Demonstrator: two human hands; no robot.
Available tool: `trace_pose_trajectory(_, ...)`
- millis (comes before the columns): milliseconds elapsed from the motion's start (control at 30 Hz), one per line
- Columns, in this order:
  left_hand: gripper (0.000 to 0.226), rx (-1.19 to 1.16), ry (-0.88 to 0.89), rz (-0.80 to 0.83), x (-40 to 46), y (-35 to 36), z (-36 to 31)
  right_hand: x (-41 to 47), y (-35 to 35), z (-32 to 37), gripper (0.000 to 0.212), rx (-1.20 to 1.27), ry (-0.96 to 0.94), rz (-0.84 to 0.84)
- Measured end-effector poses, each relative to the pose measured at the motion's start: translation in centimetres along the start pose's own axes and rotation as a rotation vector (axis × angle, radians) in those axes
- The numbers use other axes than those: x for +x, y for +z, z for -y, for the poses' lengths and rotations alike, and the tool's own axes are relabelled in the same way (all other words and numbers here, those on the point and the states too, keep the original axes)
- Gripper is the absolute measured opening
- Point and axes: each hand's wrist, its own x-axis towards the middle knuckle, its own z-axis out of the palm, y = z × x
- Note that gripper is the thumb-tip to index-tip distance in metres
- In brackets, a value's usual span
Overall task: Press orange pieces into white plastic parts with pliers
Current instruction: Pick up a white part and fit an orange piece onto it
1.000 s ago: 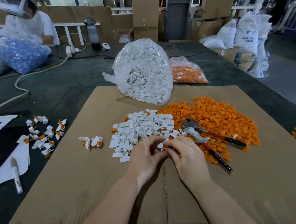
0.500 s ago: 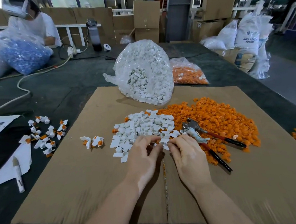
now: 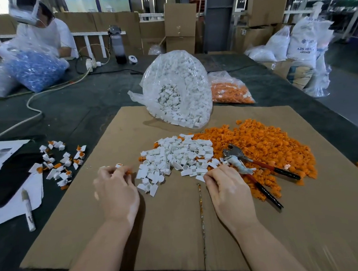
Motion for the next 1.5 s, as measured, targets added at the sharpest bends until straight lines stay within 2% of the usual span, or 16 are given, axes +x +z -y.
trace_pose_trajectory(133,0.025,0.051,0.04,-0.004,-0.4,-0.2,-0.3,0.0,0.1,-0.2,0.01,-0.061,0.026,-0.015)
trace_pose_trajectory(233,0.014,0.03,0.112,0.004,-1.1,-0.4,-0.6,0.0,0.1,-0.3,0.009,-0.153,0.167,-0.06)
trace_pose_trajectory(333,0.017,0.064,0.197,0.074,-1.6,-0.5,-1.1,0.0,0.1,-0.3,0.01,-0.281,0.294,-0.099)
trace_pose_trajectory(467,0.015,0.049,0.273,0.193,-1.9,-0.4,-1.2,-0.1,0.2,-0.2,0.021,-0.367,0.351,-0.078)
trace_pose_trajectory(733,0.018,-0.162,0.463,0.372,-2.7,1.1,-2.7,-0.1,0.4,-0.2,0.02,-0.361,0.333,-0.039)
trace_pose_trajectory(833,0.022,-0.177,0.482,0.454,-3.2,2.0,-3.9,-0.1,0.5,-0.3,0.019,-0.354,0.34,-0.025)
trace_pose_trajectory(933,0.016,-0.208,0.502,0.5,-3.4,2.6,-4.7,-0.1,0.6,-0.4,0.015,-0.35,0.358,0.011)
trace_pose_trajectory(1133,0.011,-0.233,0.526,0.466,-3.8,3.4,-6.3,0.1,0.5,-0.2,0.023,-0.281,0.232,-0.05)
trace_pose_trajectory(1300,0.012,-0.247,0.527,0.451,-4.2,4.1,-6.2,0.2,0.5,-0.3,0.027,-0.328,0.189,0.047)
trace_pose_trajectory(1500,0.011,-0.29,0.51,0.484,-4.1,4.0,-5.8,0.3,0.2,-0.2,0.009,-0.231,0.215,0.031)
